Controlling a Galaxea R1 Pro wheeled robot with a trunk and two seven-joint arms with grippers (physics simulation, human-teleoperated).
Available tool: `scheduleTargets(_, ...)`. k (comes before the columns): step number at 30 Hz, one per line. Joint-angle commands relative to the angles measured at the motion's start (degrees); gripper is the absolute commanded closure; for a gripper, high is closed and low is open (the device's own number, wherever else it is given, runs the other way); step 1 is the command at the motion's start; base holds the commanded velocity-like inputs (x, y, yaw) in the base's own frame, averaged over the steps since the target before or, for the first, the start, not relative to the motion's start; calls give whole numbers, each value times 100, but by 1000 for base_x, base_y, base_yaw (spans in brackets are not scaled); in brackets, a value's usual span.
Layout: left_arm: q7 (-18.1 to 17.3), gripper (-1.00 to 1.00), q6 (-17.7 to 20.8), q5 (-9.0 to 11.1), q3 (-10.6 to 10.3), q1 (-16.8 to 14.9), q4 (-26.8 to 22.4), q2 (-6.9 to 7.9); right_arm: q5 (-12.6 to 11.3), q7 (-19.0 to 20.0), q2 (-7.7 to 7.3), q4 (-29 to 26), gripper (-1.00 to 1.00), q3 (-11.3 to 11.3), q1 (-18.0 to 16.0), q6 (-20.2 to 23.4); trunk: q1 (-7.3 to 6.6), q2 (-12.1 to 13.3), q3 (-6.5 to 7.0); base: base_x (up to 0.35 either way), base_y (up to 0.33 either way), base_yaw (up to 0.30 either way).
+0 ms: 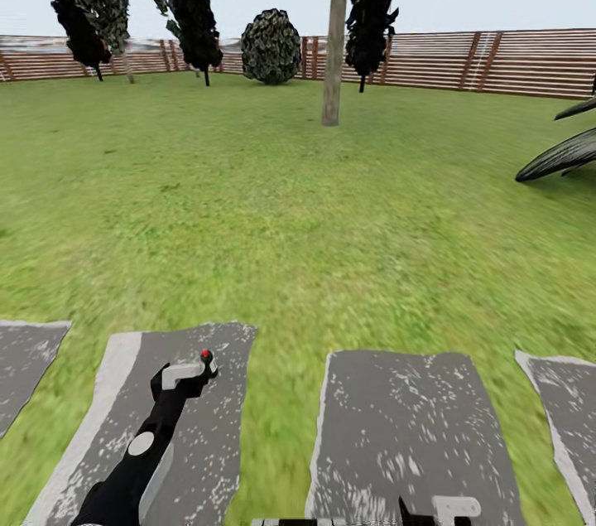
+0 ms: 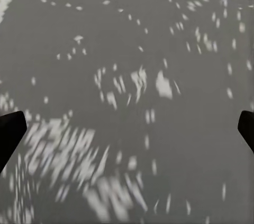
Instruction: In the garden, pick up the pesticide atomizer on the floor and spray pesticide onto both trees until each tree trunk is fully covered.
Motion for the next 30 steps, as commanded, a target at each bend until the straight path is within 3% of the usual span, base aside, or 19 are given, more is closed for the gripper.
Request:
scheduleTargets(1,0,-100,-2,0,0,0,-5,0,0,0,0,-5,-100,0,0,0,2,-2,-33,0,0,0)
scheduleTargets(23,0,-100,-14,-3,-2,4,101,15,2,0,0,-29,-100,3,1,1,59,-31,-710,0,0,0)
scheduleTargets(30,0,-100,-19,-8,0,8,99,17,33,2,-3,-497,-100,6,1,10,59,-31,-717,0,0,0)
